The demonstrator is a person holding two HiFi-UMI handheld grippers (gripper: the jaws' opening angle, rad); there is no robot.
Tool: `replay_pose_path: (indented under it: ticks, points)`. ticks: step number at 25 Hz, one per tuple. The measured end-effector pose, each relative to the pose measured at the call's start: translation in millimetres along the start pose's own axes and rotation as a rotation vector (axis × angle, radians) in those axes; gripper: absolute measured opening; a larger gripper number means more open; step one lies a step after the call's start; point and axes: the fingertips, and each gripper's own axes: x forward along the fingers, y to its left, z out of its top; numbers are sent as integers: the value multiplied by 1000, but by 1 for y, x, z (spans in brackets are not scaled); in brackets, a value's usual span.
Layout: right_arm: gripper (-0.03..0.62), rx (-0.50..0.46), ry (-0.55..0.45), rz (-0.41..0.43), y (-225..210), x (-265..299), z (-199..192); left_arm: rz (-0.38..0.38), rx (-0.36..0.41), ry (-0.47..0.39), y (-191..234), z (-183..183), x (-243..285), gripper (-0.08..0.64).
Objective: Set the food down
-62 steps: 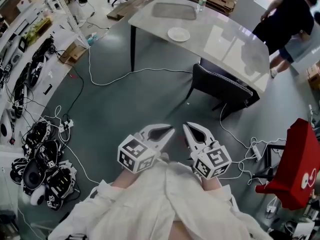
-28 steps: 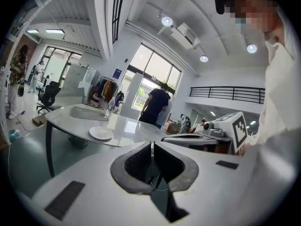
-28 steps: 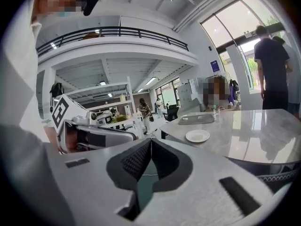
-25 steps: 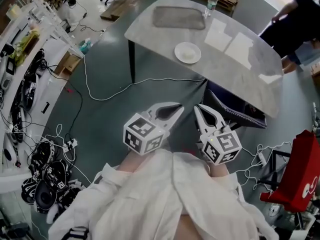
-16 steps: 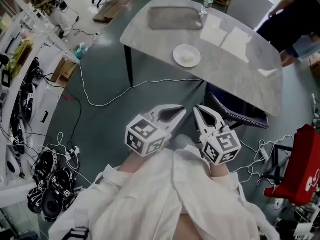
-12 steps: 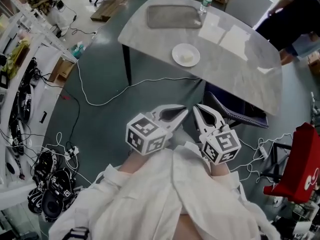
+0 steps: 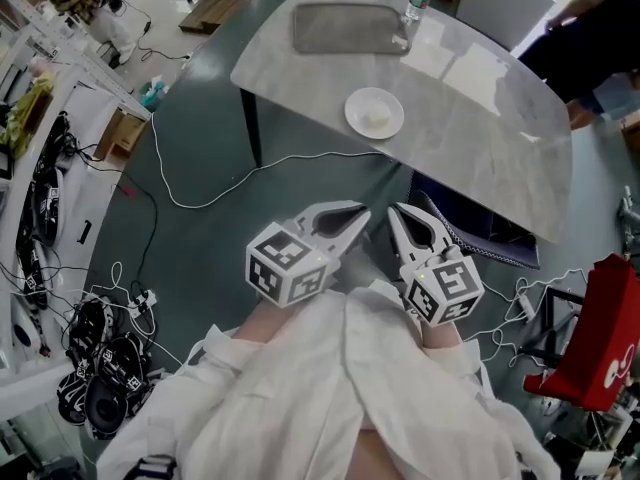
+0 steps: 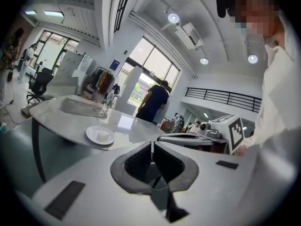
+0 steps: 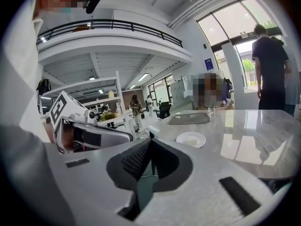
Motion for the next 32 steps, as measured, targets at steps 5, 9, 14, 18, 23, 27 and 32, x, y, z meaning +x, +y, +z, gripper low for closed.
replay_pose_path:
  ticks: [5,9,14,18,23,27,32]
  points:
    - [2,17,-2,4,-29,32,12,5,-7,-2,31,17,20,28]
    - [3,18,3,11,-53,63,33,16,-11,-3,63,41,38,28]
    - [2,32,13,23,-84,103,51,36,-20,4,102,65,63,28]
    - [2,52,36,36,-111,127,57,49,-37,20,124,77,87,28]
    - [2,78,51,42,-142,155,66,72,-63,36,153,90,109,28]
    - [2,95,63,56,-163,173,73,93,-73,47,171,102,126,28]
    - [2,117,76,79,-179,188,72,108,-83,73,184,104,143,28]
